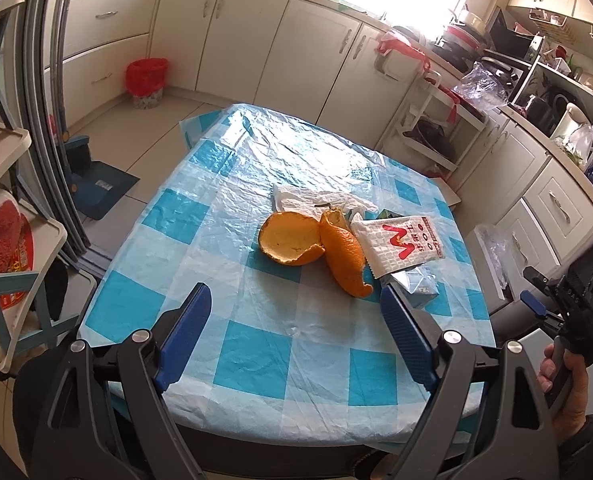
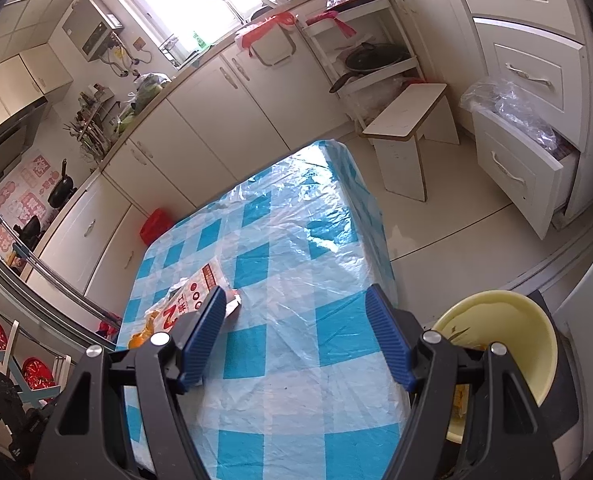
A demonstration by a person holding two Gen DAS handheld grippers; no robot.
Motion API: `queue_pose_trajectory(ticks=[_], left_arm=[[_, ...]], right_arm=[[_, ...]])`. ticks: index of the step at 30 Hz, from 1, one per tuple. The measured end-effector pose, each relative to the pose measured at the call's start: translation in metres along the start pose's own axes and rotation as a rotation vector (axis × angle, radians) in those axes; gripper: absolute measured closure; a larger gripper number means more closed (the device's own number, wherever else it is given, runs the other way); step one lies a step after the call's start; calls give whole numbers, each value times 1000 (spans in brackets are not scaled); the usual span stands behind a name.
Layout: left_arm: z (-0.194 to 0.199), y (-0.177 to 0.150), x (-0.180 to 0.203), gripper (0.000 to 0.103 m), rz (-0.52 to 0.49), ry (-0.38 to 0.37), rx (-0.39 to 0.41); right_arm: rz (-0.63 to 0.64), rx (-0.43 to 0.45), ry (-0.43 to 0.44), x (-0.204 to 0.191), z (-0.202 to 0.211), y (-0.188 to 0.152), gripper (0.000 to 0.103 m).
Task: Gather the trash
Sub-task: 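Reach both open tools toward the orange peels and white rice bag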
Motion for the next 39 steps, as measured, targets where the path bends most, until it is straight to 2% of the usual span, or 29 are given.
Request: queue_pose_trajectory(ticks=[10,26,34,39], left_arm=[[-5,1,-2,21,-12,8,2],[-23,5,-5,21,-129,31,11],[-61,8,17,22,-308,79,-4],[-87,13,30,32,-440,105,-26]], right_arm=[[6,-7,15,-5,-5,1,33],[40,-30,77,-21,-12,-1,33],[54,-115,185,-45,-38,-12,33],[-28,-181,264,-48,-60,-19,33]])
Point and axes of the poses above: each gripper's, at about its wrist camera, not at the fingertips, and z roughly against the way its jaws point, x to its right, y to its top, the point moved 3 cm from there along -z, roughly the way its jaws point, and after that the axes turned 1 degree about y, right-handed, at the moved point
